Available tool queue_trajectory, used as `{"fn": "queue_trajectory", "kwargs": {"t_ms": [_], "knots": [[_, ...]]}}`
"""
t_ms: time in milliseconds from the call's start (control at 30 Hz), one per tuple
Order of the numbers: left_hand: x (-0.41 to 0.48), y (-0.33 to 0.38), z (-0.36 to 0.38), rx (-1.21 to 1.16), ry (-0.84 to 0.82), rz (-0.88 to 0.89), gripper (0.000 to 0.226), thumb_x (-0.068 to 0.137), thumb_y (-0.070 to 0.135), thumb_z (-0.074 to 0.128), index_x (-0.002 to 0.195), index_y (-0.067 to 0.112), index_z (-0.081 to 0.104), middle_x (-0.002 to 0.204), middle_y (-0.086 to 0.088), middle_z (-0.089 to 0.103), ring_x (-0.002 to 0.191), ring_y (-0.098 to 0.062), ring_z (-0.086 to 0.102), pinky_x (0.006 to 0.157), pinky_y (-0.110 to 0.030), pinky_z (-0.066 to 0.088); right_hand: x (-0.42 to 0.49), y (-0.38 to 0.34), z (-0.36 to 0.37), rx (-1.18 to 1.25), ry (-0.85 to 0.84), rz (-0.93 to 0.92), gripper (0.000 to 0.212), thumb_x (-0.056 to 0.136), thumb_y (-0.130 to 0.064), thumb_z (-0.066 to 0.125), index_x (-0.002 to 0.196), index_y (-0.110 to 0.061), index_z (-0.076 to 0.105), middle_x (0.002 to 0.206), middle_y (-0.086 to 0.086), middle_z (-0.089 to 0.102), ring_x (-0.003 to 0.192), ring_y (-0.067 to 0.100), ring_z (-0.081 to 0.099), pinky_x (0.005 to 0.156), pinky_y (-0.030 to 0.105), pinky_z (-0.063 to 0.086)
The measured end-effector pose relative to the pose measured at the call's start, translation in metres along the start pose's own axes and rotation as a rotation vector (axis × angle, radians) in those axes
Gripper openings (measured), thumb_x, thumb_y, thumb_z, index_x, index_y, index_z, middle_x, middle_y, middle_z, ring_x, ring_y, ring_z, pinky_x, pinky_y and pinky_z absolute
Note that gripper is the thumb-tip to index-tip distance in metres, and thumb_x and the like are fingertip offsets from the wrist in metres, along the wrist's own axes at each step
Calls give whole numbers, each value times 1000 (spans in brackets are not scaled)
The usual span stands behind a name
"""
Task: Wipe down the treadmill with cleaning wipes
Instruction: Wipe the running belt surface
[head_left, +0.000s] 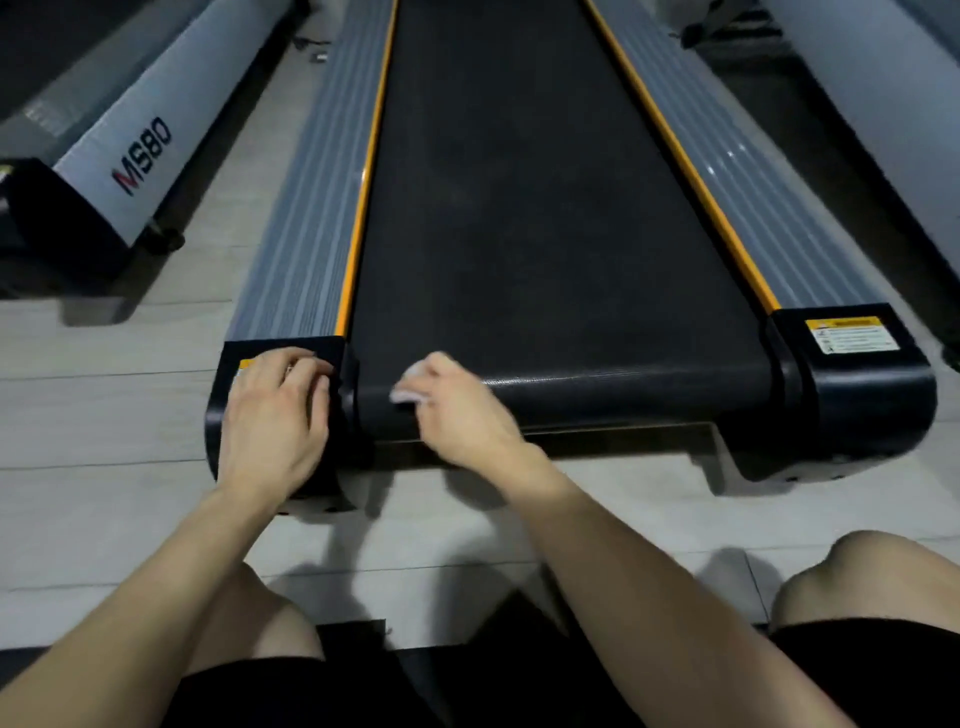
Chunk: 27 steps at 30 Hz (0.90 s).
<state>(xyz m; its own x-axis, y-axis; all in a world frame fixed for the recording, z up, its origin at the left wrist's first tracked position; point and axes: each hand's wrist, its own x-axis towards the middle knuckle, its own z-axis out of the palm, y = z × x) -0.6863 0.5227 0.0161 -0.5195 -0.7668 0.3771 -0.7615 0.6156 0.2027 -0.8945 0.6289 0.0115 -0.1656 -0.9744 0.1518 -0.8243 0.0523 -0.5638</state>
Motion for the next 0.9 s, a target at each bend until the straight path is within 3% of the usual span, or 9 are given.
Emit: {"fn": "queue_trajectory", "kwargs": {"t_ms": [100, 167, 233, 367, 533, 600, 733, 833, 900], "knots": [[4, -28, 9, 58, -54, -86, 52, 109, 40, 34, 148, 15, 57, 159, -10, 49, 152, -34, 39, 125, -55, 31, 4, 55, -68, -93, 432, 430, 38, 93, -7, 53, 113, -27, 77, 118, 1, 56, 94, 29, 67, 92, 34, 52], [2, -30, 21, 96, -105, -101, 59, 111, 44, 26, 160, 18, 45, 171, -11, 36, 162, -28, 25, 132, -54, 18, 10, 69, -87, -142, 452, 647, 35, 97, -4, 54, 117, -21, 76, 123, 7, 55, 101, 36, 68, 94, 38, 52], [-1, -29, 27, 127, -90, -114, 59, 111, 43, 23, 162, 20, 43, 173, -10, 34, 164, -25, 23, 133, -53, 15, 18, 36, -56, -163, 255, 509, 38, 94, -3, 55, 117, -23, 78, 125, 3, 58, 105, 34, 68, 98, 38, 53], [3, -33, 19, 166, -80, -97, 56, 109, 45, 30, 157, 23, 50, 167, -10, 43, 155, -28, 36, 125, -53, 27, 2, -47, 8, 32, -313, -209, 45, 85, -9, 51, 110, -31, 80, 109, -10, 64, 100, 17, 66, 96, 37, 56], [8, -34, 15, 183, -16, -90, 46, 105, 44, 44, 145, 27, 59, 155, -4, 53, 137, -28, 49, 110, -51, 37, 77, -1, -44, -113, 268, 269, 41, 95, -3, 53, 112, -30, 78, 114, -2, 57, 99, 23, 67, 91, 33, 55], [6, -35, 17, 173, 20, -91, 44, 105, 42, 49, 145, 27, 61, 155, -4, 54, 138, -27, 49, 114, -50, 35, 92, 5, -36, -175, 151, 289, 38, 99, -4, 53, 118, -26, 77, 120, -1, 56, 105, 28, 66, 90, 34, 55], [5, -35, 20, 151, 58, -87, 45, 104, 40, 53, 145, 24, 62, 155, -6, 54, 139, -27, 50, 115, -49, 35, 44, -20, -5, -146, -140, -106, 29, 98, -21, 60, 124, -23, 73, 123, -6, 51, 110, 22, 60, 96, 32, 53], [5, -34, 20, 140, 57, -86, 46, 103, 39, 53, 145, 23, 63, 155, -7, 55, 141, -27, 50, 116, -49, 34, 39, -20, -15, -97, -142, -142, 35, 106, -46, 56, 129, -27, 74, 128, -6, 50, 118, 14, 54, 102, 26, 45], [5, -34, 19, 138, 50, -84, 47, 103, 40, 52, 146, 23, 63, 156, -7, 54, 143, -26, 49, 118, -49, 33, 64, -10, -11, -76, -69, -113, 29, 109, -36, 55, 125, -26, 77, 129, -8, 54, 119, 15, 57, 106, 29, 47]]}}
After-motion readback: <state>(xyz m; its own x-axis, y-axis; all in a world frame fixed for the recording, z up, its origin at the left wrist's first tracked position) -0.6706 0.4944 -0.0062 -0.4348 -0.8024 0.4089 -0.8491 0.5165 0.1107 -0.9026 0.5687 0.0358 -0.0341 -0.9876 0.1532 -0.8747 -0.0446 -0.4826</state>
